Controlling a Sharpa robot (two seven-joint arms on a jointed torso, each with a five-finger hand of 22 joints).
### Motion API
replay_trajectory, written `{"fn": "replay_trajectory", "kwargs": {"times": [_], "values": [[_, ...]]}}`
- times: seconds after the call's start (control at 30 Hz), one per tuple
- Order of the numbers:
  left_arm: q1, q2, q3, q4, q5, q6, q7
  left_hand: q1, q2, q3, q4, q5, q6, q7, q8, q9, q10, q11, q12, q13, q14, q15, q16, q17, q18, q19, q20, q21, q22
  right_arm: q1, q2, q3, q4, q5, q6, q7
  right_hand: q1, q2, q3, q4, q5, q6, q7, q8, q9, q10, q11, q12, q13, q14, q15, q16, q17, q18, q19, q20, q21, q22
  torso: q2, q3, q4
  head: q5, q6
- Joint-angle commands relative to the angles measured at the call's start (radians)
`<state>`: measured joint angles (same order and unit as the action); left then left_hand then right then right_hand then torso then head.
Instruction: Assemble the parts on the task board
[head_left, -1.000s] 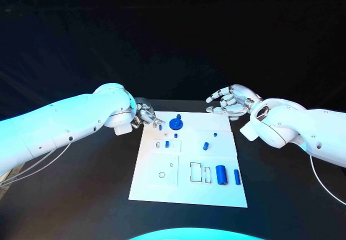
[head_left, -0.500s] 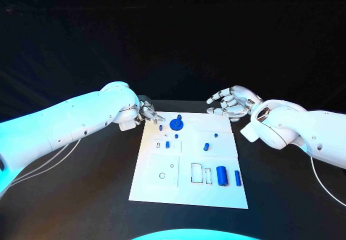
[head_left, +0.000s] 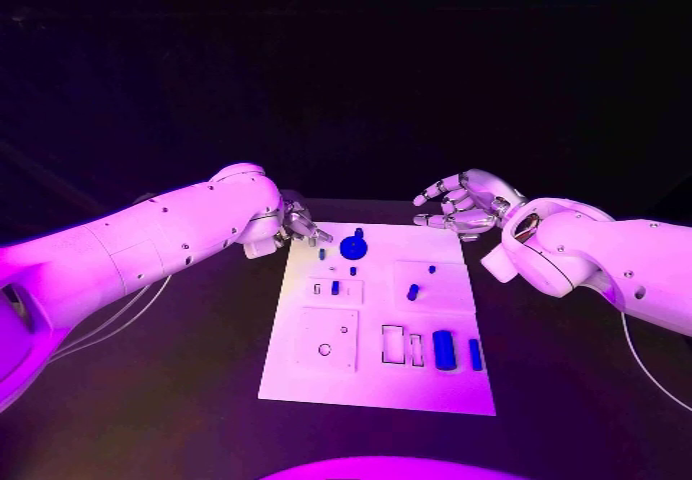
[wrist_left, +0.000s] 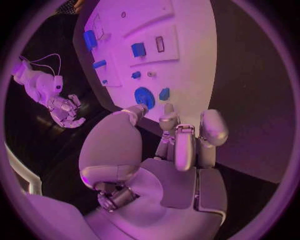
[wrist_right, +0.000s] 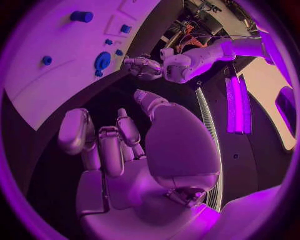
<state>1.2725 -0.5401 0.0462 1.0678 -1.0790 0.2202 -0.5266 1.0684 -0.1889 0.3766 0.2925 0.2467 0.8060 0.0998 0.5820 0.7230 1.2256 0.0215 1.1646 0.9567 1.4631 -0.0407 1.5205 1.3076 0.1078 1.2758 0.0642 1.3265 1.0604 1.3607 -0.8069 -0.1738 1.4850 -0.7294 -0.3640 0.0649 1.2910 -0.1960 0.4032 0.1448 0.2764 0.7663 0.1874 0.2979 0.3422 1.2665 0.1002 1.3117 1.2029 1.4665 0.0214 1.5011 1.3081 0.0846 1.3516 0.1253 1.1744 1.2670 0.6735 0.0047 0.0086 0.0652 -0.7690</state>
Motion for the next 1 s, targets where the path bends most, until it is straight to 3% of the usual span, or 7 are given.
{"fn": "replay_trajectory", "kwargs": {"times": [0.03, 0.5, 0.73, 1.0], "values": [[0.001, 0.009, -0.004, -0.014, -0.005, 0.033, 0.027, 0.007, -0.002, -0.007, -0.001, -0.004, 0.005, 0.004, -0.007, -0.001, -0.003, 0.007, 0.0, 0.0, 0.075, 0.007, -0.002, 0.159, -0.005, -0.002, 0.008, -0.003, 0.0, -0.001, 0.001, 0.0, 0.001, -0.007, 0.006, 0.01, 0.012, 0.002, 0.001, -0.001, -0.004, -0.004, -0.004, 0.003, 0.001, -0.007, -0.003, -0.005, -0.001, 0.059, -0.002, -0.003, 0.086, 0.01, -0.006, -0.003, -0.003, -0.001, 0.001, -0.001, -0.0009, -0.001, -0.002], [-0.001, 0.044, -0.018, -0.091, -0.001, 0.044, 0.042, 0.01, -0.001, -0.008, -0.001, -0.005, 0.006, 0.004, -0.008, -0.003, -0.004, 0.007, -0.001, -0.002, 0.075, 0.007, -0.002, 0.159, -0.005, -0.002, 0.008, -0.003, 0.0, -0.001, -0.001, 0.0, 0.007, -0.007, 0.004, 0.009, 0.012, 0.002, 0.001, -0.001, -0.004, -0.004, -0.004, 0.003, 0.001, -0.007, -0.003, -0.005, -0.001, 0.059, -0.002, -0.003, 0.086, 0.01, -0.006, -0.003, -0.003, -0.001, 0.0, 0.0004, 0.0006, -0.002, -0.005], [-0.004, 0.057, -0.03, -0.108, 0.01, 0.057, 0.049, 0.017, 0.003, -0.008, -0.002, -0.006, 0.008, 0.004, -0.009, -0.005, -0.006, 0.007, -0.001, -0.003, 0.075, 0.007, -0.001, 0.161, -0.005, -0.002, 0.008, -0.003, 0.001, -0.001, 0.001, 0.0, 0.007, -0.007, 0.005, 0.009, 0.012, 0.002, 0.001, -0.001, -0.004, -0.004, -0.004, 0.003, 0.001, -0.007, -0.003, -0.005, -0.001, 0.059, -0.002, -0.003, 0.086, 0.01, -0.006, -0.003, -0.003, -0.001, 0.0, 0.0004, -0.0002, -0.003, -0.007], [-0.011, 0.071, -0.035, -0.121, 0.016, 0.06, 0.056, 0.022, 0.005, -0.009, -0.003, -0.006, 0.01, 0.004, -0.01, -0.008, -0.006, 0.007, 0.0, -0.003, 0.075, 0.007, -0.001, 0.161, -0.005, -0.002, 0.009, -0.003, 0.002, -0.001, 0.003, 0.0, 0.005, -0.007, 0.006, 0.009, 0.012, 0.002, 0.001, -0.001, -0.004, -0.004, -0.004, 0.003, 0.001, -0.007, -0.003, -0.005, -0.001, 0.059, -0.002, -0.003, 0.086, 0.01, -0.006, -0.003, -0.003, -0.001, -0.002, 0.0013, 0.0008, -0.004, -0.01]]}}
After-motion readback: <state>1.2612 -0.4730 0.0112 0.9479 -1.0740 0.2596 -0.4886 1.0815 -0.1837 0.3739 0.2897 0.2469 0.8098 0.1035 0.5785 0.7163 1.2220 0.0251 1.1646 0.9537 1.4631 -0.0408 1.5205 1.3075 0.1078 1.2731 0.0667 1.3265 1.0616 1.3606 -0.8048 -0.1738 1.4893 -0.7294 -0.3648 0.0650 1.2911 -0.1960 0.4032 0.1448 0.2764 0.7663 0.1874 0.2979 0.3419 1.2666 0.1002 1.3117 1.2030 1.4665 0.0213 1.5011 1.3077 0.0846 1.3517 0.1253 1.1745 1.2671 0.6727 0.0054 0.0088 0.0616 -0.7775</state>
